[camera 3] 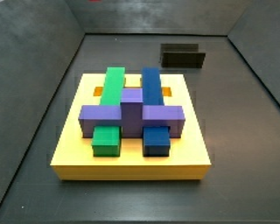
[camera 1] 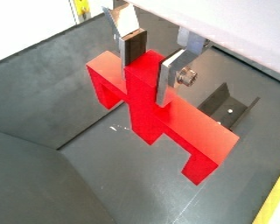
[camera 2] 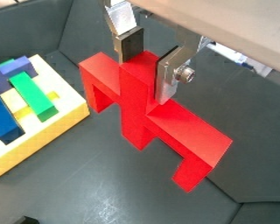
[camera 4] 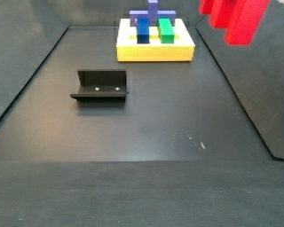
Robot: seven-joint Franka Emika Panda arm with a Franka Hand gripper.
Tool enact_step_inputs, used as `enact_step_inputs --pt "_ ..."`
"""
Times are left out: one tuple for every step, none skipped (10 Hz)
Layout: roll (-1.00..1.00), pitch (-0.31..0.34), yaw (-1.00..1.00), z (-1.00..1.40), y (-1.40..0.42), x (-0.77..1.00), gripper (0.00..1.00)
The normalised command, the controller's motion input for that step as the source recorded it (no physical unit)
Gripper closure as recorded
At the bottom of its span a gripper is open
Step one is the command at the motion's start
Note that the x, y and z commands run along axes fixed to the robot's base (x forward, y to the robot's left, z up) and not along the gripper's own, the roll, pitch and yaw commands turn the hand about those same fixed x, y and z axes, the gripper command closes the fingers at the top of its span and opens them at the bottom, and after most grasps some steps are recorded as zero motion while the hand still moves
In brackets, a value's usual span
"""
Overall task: Pick up the red object. Move up. Move to above the board. Insert the red object.
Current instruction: Move to above the board.
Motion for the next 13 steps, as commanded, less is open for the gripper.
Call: enact_step_inputs --pt "0.00 0.058 0.00 0.19 0.00 0.02 1.00" --pt "0.02 0.015 1.00 0.20 -1.40 0.50 1.00" --pt "0.02 0.018 1.00 0.19 -1.40 0.50 1.00" --pt "0.03 0.026 1.00 0.18 -1.40 0.51 1.00" --pt "0.01 0.034 1.00 0.18 -1.40 0.54 1.00" --pt "0.02 0.039 1.00 0.18 -1.40 0.55 1.00" --pt "0.03 0.050 1.00 0.18 -1.40 0.56 1.00" --pt "0.02 0.057 1.00 0.19 -1.40 0.59 1.00" --pt "0.03 0.071 1.00 0.19 -1.40 0.60 1.00" --pt "0.03 0.079 1.00 0.20 -1.40 0.62 1.00" --pt "0.04 0.097 1.00 0.12 -0.73 0.38 1.00" --pt "0.04 0.108 1.00 0.08 -0.40 0.24 1.00" --pt "0.05 0.110 1.00 0.05 -0.21 0.12 1.00"
